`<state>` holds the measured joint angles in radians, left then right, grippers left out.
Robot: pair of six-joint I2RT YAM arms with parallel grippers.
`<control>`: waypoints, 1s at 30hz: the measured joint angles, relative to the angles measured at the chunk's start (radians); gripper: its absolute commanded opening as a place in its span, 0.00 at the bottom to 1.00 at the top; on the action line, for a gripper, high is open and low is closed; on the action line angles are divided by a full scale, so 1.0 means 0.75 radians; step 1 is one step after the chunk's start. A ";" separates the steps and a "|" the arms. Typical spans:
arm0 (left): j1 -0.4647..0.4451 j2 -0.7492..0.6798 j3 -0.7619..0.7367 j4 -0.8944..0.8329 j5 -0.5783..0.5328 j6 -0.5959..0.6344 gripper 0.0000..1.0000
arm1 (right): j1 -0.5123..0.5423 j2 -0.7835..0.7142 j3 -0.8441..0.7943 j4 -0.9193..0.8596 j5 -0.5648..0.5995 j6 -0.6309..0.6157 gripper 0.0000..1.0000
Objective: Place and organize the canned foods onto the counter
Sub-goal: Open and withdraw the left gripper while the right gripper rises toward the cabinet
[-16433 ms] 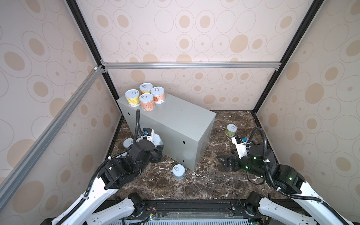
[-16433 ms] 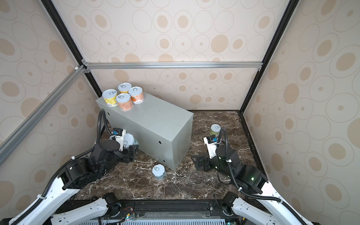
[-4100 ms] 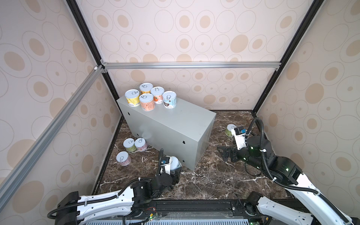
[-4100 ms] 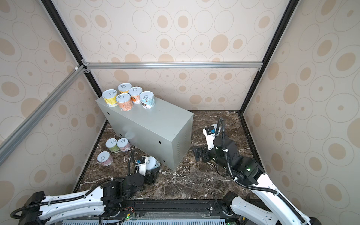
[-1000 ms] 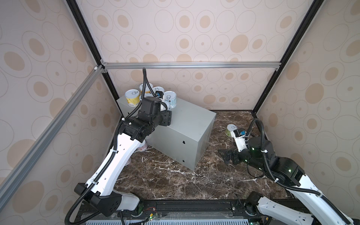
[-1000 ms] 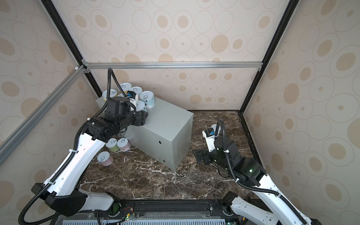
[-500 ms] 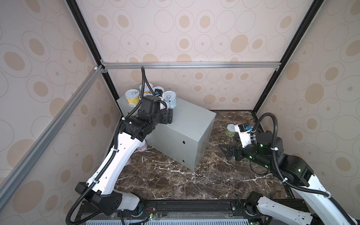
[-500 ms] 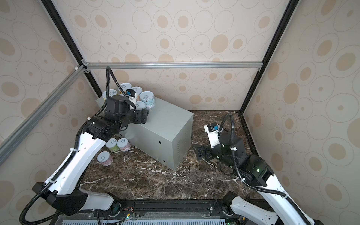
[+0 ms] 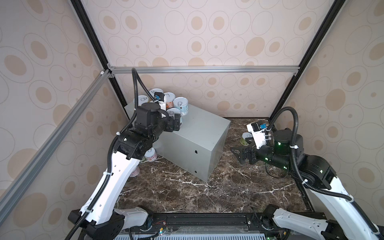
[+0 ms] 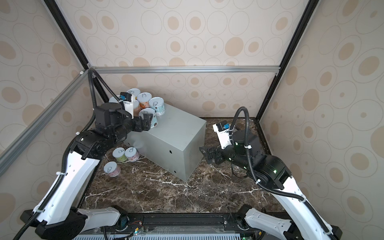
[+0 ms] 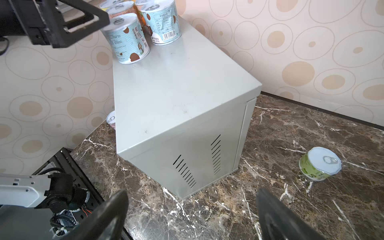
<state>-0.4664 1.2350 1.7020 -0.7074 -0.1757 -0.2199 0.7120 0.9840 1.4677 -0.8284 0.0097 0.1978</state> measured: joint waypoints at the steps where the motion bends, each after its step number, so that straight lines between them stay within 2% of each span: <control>1: 0.000 -0.028 -0.010 0.006 -0.005 -0.001 0.99 | 0.000 0.012 0.012 -0.003 -0.008 -0.002 0.96; 7: 0.000 -0.227 -0.192 0.043 -0.045 -0.042 0.99 | 0.011 0.104 0.083 -0.019 -0.020 -0.005 0.96; 14: 0.001 -0.485 -0.609 0.111 -0.094 -0.131 0.99 | 0.058 0.214 0.152 -0.023 -0.008 -0.008 0.93; 18: 0.001 -0.627 -0.809 0.136 -0.109 -0.183 0.99 | 0.075 0.301 0.233 -0.021 -0.001 -0.009 0.87; 23: 0.001 -0.743 -1.023 0.193 -0.107 -0.273 0.99 | 0.099 0.405 0.316 0.003 0.003 -0.008 0.82; 30: 0.001 -0.817 -1.321 0.249 -0.086 -0.392 0.99 | 0.145 0.562 0.409 0.043 0.014 -0.005 0.83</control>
<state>-0.4656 0.6224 0.7113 -0.5205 -0.2405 -0.5140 0.8207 1.4052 1.7748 -0.7963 0.0204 0.1944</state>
